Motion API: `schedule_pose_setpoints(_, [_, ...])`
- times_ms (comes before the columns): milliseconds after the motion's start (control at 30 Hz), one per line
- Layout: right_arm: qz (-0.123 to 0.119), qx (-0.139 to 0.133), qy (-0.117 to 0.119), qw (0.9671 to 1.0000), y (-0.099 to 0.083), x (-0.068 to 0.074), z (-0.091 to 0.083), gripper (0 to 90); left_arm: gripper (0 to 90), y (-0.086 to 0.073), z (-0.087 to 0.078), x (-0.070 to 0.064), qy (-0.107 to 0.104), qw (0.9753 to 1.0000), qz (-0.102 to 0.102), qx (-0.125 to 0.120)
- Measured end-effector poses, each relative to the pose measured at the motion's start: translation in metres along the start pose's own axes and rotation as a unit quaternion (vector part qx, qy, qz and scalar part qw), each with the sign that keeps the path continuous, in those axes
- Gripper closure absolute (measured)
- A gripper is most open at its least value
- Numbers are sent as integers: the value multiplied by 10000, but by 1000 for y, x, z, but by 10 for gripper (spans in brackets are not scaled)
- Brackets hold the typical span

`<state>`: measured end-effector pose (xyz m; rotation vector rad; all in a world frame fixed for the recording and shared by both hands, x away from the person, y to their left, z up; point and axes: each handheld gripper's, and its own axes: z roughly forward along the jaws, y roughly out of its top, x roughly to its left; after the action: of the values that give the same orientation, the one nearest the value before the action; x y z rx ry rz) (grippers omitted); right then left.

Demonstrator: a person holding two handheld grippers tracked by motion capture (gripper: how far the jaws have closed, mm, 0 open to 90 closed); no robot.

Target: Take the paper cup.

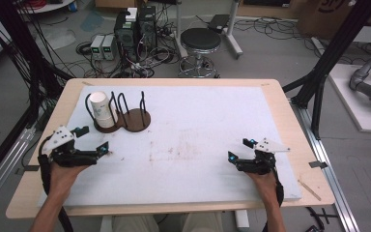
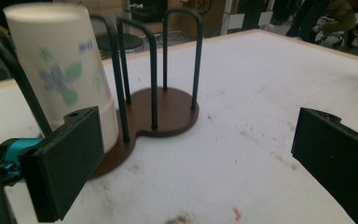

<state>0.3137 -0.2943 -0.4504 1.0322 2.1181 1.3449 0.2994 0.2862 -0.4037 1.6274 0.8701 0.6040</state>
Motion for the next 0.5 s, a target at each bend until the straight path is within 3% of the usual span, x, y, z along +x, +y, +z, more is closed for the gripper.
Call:
schedule_pose_setpoints(33, [1,1,1,10000,0,0,0,163,23,0,0,0,0,10000,0,0])
schedule_pose_setpoints(67, [4,3,8,10000,0,0,0,163,23,14,-2,5,-17,10000,56,-45])
schedule_pose_setpoints(100, [4,3,8,10000,0,0,0,163,23,14,-2,5,-17,10000,56,-45])
schedule_pose_setpoints(200, [-4,-7,7,10000,0,0,0,163,23,40,-3,15,-73,9998,117,-125])
schedule_pose_setpoints(500, [-8,-12,21,10000,0,0,0,163,23,78,3,37,-133,9997,183,-136])
